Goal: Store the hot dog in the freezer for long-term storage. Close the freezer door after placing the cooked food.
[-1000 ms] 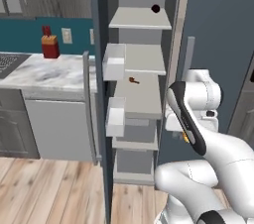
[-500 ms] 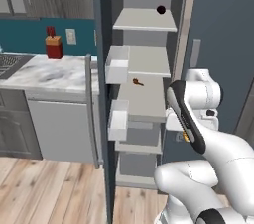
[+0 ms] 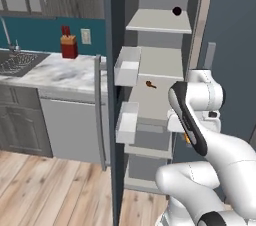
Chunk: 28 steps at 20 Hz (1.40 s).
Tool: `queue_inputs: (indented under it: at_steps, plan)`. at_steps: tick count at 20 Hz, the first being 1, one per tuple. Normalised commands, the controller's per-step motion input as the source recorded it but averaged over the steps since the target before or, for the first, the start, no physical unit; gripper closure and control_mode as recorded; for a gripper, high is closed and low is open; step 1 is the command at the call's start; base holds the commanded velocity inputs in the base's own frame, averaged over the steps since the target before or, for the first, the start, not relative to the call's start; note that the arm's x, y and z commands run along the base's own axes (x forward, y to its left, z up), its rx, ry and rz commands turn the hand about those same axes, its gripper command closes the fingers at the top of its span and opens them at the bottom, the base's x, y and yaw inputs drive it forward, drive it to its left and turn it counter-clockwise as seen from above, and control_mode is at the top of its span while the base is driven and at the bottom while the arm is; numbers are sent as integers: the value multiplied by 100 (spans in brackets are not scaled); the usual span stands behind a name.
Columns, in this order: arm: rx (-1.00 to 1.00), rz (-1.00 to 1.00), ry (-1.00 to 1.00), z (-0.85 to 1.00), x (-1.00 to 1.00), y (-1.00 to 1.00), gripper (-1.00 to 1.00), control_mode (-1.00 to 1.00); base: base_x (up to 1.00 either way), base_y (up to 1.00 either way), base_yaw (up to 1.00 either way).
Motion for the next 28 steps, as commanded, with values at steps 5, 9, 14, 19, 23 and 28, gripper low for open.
queue_inputs:
  at_steps: [5,9,14,19,23,28]
  plan:
    - [0,0,0,0,0,0,100,100,18,0,15]
    - [0,0,0,0,0,0,100,100,33,0,9]
    - [0,0,0,0,0,0,100,100,32,-7,6]
    - [0,0,0,0,0,0,100,100,14,-22,1]
    - [0,0,0,0,0,0,100,100,16,-25,0]
    - [0,0,0,0,0,0,100,100,14,-38,1]
